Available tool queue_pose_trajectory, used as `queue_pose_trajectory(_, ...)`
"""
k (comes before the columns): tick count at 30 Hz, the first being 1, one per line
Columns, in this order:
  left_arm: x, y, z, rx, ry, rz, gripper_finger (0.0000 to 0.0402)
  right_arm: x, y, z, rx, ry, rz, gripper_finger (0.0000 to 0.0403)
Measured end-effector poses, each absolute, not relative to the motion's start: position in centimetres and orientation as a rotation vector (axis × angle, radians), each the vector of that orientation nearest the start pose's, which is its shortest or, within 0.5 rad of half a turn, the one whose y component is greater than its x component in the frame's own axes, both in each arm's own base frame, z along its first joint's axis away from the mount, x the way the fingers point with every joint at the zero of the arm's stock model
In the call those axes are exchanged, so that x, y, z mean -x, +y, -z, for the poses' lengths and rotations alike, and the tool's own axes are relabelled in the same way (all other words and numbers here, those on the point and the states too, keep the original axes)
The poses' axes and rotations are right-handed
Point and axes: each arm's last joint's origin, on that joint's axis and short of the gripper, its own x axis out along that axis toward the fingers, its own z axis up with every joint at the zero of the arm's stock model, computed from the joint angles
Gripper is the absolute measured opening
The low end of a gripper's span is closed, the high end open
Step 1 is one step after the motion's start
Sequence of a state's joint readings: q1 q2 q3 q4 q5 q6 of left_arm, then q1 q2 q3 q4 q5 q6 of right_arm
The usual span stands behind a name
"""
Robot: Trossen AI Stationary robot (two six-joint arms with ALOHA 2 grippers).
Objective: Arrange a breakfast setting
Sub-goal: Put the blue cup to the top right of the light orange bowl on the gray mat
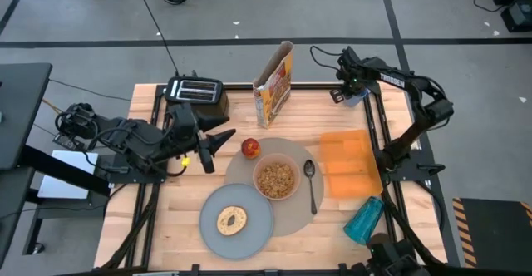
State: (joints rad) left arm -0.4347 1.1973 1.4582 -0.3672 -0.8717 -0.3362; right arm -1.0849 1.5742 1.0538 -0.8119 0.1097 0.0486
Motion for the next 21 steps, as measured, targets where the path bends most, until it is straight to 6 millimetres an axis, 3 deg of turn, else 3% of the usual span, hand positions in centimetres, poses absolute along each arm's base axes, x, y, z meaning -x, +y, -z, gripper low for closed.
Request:
queue_pose_trajectory(4,-21.9,-7.7,-46.2,0.227,0.016,-0.453,0.0197,-13.3,-24.9,-21.0,-0.681,1.209,1.023,0.0020)
queue_pose_trajectory(9,-21.5,-7.5,-46.4,0.204,0.016,-0.451,0.0197,-13.9,-22.6,-23.0,-0.614,1.222,0.941,0.0019)
queue_pose_trajectory(15,-20.5,-6.8,-46.9,0.188,0.005,-0.470,0.0197,-17.1,-15.8,-25.6,-0.485,1.299,0.645,0.0012)
queue_pose_trajectory(21,-20.0,-5.8,-46.9,0.161,0.025,-0.506,0.0197,-21.4,-8.4,-26.4,-0.220,1.278,0.358,0.0012)
